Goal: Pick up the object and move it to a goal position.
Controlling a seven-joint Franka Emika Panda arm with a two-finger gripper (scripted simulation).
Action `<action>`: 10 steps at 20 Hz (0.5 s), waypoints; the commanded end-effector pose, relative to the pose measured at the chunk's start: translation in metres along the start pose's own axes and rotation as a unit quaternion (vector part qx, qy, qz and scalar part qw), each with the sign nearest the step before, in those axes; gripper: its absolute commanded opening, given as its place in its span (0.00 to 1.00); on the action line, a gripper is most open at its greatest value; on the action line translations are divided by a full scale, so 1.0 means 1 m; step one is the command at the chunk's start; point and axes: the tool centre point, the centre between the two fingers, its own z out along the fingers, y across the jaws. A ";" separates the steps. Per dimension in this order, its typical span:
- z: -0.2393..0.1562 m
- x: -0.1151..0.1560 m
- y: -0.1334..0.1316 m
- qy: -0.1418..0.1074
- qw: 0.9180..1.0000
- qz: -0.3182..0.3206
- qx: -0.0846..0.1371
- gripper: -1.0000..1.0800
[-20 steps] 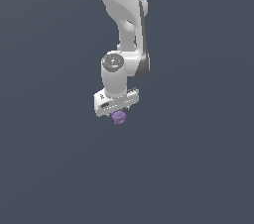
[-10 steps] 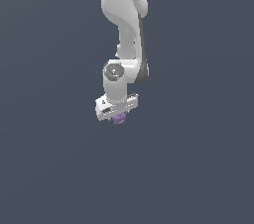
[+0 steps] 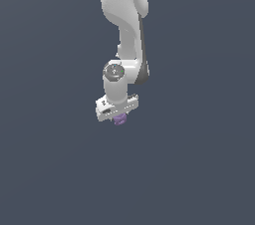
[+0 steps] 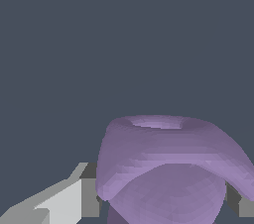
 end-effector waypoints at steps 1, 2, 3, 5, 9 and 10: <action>0.001 0.000 -0.001 0.000 1.000 -0.001 0.000 0.00; 0.000 0.000 0.000 0.000 1.000 0.000 0.000 0.00; 0.000 0.000 0.000 0.000 1.000 0.000 0.000 0.00; -0.003 0.000 0.000 0.000 1.000 0.000 0.000 0.00; -0.014 0.002 -0.002 0.000 1.000 0.000 0.000 0.00; -0.019 0.002 -0.003 0.000 1.000 0.000 0.000 0.00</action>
